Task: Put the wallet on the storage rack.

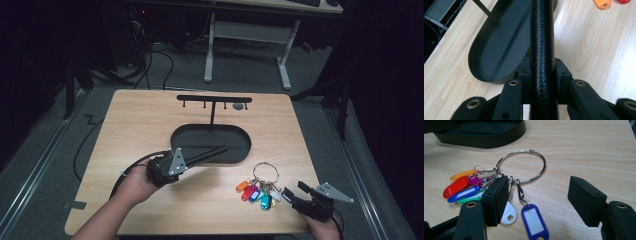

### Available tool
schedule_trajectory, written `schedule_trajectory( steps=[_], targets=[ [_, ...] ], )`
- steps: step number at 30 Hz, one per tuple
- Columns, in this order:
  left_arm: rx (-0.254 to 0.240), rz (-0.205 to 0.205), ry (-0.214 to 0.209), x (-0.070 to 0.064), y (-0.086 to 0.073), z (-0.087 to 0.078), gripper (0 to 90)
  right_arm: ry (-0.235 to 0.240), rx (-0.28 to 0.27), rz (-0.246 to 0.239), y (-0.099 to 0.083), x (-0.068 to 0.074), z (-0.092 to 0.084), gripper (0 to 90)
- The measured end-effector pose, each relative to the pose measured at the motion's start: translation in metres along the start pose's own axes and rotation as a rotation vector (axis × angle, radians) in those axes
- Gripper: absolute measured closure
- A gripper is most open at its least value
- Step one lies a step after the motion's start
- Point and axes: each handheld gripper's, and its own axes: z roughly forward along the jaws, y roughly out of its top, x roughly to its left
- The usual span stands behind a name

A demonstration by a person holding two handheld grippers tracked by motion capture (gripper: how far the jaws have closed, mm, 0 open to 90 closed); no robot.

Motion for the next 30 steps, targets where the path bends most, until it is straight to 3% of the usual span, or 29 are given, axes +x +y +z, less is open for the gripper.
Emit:
schedule_trajectory(
  steps=[3, 8, 15, 22, 30],
  targets=[
    [0.004, 0.021, 0.011, 0.004, 0.006, 0.002, 73.0, 0.001, -0.002, 0.005, 0.000, 0.000, -0.001, 33.5],
    [0.022, 0.109, 0.034, 0.013, 0.021, 0.010, 73.0, 0.003, -0.006, 0.005, 0.000, 0.000, -0.002, 33.6],
    [0.003, 0.125, 0.055, 0.026, 0.035, 0.024, 72.8, -0.001, -0.006, 0.008, -0.002, -0.001, -0.004, 33.8],
    [0.023, 0.194, 0.062, 0.035, 0.044, 0.049, 72.8, -0.005, -0.010, 0.015, -0.003, -0.002, -0.006, 33.9],
    [0.041, 0.213, 0.067, 0.056, 0.048, 0.070, 72.8, 0.000, -0.004, 0.020, -0.004, -0.002, -0.006, 34.0]
  ],
)
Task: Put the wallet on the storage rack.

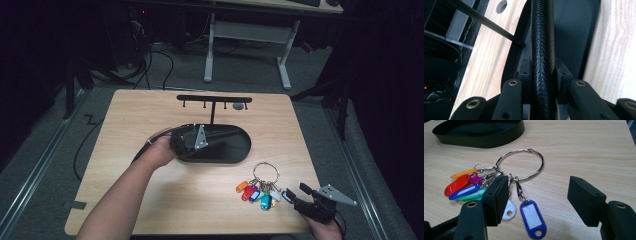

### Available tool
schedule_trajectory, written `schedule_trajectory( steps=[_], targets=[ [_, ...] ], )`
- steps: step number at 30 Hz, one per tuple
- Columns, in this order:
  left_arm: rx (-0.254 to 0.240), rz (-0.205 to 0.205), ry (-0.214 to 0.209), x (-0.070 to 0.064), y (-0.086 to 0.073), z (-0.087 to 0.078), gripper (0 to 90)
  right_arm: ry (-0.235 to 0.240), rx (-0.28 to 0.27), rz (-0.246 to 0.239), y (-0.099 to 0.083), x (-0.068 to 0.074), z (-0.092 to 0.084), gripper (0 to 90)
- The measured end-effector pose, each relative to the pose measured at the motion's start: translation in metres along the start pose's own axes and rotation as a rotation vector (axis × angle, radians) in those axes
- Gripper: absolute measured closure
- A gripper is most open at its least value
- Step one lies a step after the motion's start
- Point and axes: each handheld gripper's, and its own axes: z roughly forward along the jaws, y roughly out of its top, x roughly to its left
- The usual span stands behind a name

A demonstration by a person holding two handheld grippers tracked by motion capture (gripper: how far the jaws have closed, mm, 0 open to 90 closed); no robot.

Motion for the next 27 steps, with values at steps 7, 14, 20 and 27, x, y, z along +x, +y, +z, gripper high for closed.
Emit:
schedule_trajectory(
  steps=[7, 14, 20, 27],
  targets=[
    [0.008, 0.007, 0.000, 0.007, 0.000, 0.010, 72.7, 0.003, -0.007, 0.003, 0.000, 0.000, -0.001, 34.0],
    [0.015, 0.014, 0.008, 0.014, 0.000, 0.019, 72.8, 0.000, -0.011, 0.015, -0.002, -0.002, -0.003, 34.0],
    [0.021, -0.003, 0.020, 0.017, -0.006, 0.030, 72.8, -0.002, -0.008, 0.020, -0.002, -0.002, -0.004, 34.0],
    [0.029, 0.030, 0.016, 0.016, -0.013, 0.036, 72.7, -0.001, -0.010, 0.021, -0.003, -0.002, -0.004, 34.1]
  ],
)
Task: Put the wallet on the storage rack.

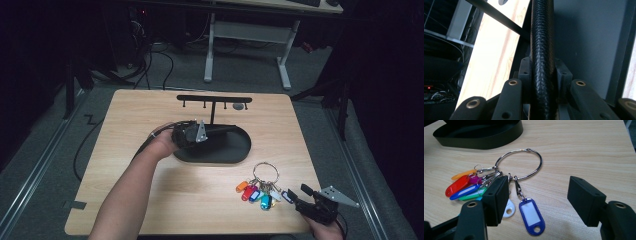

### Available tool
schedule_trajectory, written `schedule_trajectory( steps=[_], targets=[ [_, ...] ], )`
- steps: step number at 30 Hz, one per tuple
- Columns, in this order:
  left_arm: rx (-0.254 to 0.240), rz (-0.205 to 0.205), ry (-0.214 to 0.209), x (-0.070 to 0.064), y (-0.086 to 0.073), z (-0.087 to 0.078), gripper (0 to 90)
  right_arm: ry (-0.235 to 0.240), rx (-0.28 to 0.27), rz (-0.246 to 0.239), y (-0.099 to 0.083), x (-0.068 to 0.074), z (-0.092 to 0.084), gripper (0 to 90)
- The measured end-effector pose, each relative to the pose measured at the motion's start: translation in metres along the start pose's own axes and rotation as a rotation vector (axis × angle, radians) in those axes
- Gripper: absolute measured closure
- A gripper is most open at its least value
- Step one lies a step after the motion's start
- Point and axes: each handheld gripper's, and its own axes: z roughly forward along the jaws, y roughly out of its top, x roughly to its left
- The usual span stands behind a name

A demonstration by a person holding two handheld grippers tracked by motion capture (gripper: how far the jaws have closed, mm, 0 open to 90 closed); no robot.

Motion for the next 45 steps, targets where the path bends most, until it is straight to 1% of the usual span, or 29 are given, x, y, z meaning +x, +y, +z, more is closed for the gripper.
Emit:
schedule_trajectory(
  steps=[3, 6, 8, 10, 15, 16, 20, 24, 25, 26, 28, 30, 32, 34, 39, 43, 44, 45],
  targets=[
    [0.008, 0.010, 0.002, -0.001, -0.002, 0.001, 72.5, -0.001, 0.001, 0.004, 0.000, 0.000, 0.000, 34.1],
    [0.040, 0.019, 0.000, -0.005, -0.005, 0.005, 72.2, 0.000, -0.007, 0.011, 0.000, -0.001, -0.001, 34.1],
    [0.048, 0.019, -0.001, -0.006, -0.006, 0.006, 71.9, 0.000, -0.006, 0.010, 0.000, -0.001, -0.001, 34.0],
    [0.069, 0.023, 0.000, -0.008, -0.007, 0.008, 71.8, 0.002, -0.007, 0.009, 0.000, -0.001, -0.001, 34.0],
    [0.083, 0.016, -0.015, -0.012, -0.009, 0.010, 70.7, 0.002, -0.005, 0.007, 0.000, 0.000, -0.001, 34.0],
    [0.084, 0.016, -0.014, -0.012, -0.010, 0.011, 70.1, 0.003, -0.004, 0.008, 0.000, 0.000, -0.001, 34.0],
    [0.108, 0.000, -0.036, -0.014, -0.010, 0.012, 65.9, 0.004, 0.000, 0.006, 0.000, 0.001, 0.000, 34.0],
    [0.106, -0.027, -0.052, -0.015, -0.010, 0.010, 63.8, 0.003, 0.000, 0.005, 0.000, 0.001, 0.000, 33.9],
    [0.103, -0.041, -0.061, -0.017, -0.011, 0.009, 62.9, 0.002, 0.001, 0.001, 0.000, 0.001, 0.000, 33.9],
    [0.103, -0.041, -0.061, -0.017, -0.011, 0.009, 62.4, 0.002, 0.000, 0.001, 0.000, 0.001, 0.000, 33.9],
    [0.097, -0.055, -0.067, -0.021, -0.012, 0.009, 61.1, 0.002, 0.001, -0.001, 0.000, 0.001, 0.000, 33.9],
    [0.097, -0.058, -0.071, -0.023, -0.012, 0.009, 60.5, 0.002, 0.001, 0.000, 0.001, 0.001, 0.000, 33.9],
    [0.097, -0.056, -0.076, -0.026, -0.013, 0.010, 57.7, 0.002, 0.003, -0.002, 0.000, 0.002, 0.001, 33.9],
    [0.099, -0.066, -0.085, -0.029, -0.013, 0.011, 56.4, 0.001, 0.003, -0.008, 0.000, 0.002, 0.000, 33.9],
    [0.098, -0.084, -0.104, -0.031, -0.013, 0.009, 53.4, -0.001, 0.004, 0.002, 0.000, 0.002, 0.000, 33.9],
    [0.098, -0.107, -0.109, -0.030, -0.016, 0.006, 51.1, -0.003, 0.004, -0.005, 0.001, 0.002, 0.000, 33.9],
    [0.098, -0.107, -0.112, -0.030, -0.016, 0.006, 51.1, -0.003, 0.004, -0.005, 0.001, 0.002, 0.000, 33.9],
    [0.093, -0.106, -0.105, -0.030, -0.016, 0.003, 50.8, -0.003, 0.003, -0.005, 0.001, 0.002, 0.000, 33.9]
  ],
)
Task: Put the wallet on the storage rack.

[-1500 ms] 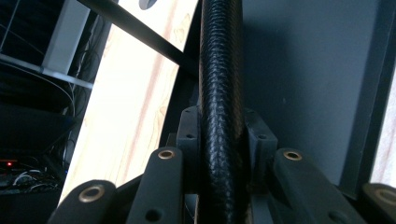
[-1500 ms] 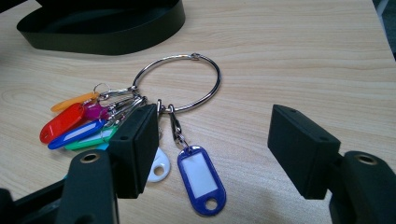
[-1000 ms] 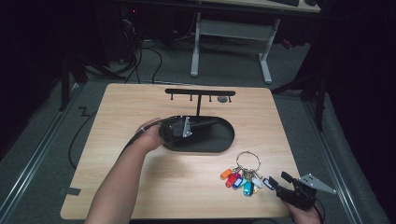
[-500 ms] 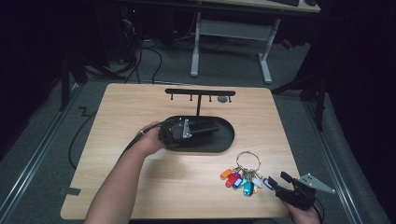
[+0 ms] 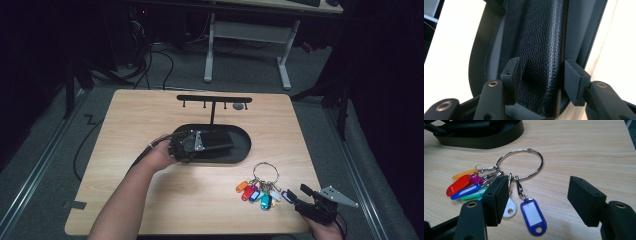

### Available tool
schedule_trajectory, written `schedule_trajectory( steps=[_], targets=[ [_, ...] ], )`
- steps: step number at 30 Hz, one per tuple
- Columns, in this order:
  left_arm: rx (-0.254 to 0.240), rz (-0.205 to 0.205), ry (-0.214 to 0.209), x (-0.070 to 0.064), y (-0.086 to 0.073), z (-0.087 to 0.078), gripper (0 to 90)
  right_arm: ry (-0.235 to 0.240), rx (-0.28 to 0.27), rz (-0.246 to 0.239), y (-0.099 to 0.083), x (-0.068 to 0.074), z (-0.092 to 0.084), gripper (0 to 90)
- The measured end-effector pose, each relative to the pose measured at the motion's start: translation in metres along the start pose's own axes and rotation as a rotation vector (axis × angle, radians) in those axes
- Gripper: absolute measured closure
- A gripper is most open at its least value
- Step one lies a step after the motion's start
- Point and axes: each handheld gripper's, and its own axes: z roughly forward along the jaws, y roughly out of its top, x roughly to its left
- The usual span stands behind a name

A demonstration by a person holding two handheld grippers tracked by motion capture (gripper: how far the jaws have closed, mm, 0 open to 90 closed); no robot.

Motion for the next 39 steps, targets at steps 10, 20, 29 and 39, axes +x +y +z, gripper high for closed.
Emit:
schedule_trajectory(
  steps=[10, 20, 29, 39],
  targets=[
    [-0.120, -0.115, -0.001, -0.001, 0.001, -0.026, 53.2, 0.003, 0.002, -0.001, 0.000, 0.001, 0.000, 33.9],
    [-0.205, -0.238, 0.004, -0.024, -0.023, -0.048, 53.2, 0.003, 0.003, -0.014, 0.001, 0.001, 0.001, 33.9],
    [-0.199, -0.318, -0.021, -0.060, -0.058, -0.046, 50.8, 0.002, 0.010, -0.018, 0.001, 0.002, 0.003, 33.9],
    [-0.253, -0.409, -0.047, -0.088, -0.089, -0.048, 51.0, 0.006, 0.018, -0.028, 0.001, 0.003, 0.005, 33.8]
  ],
)
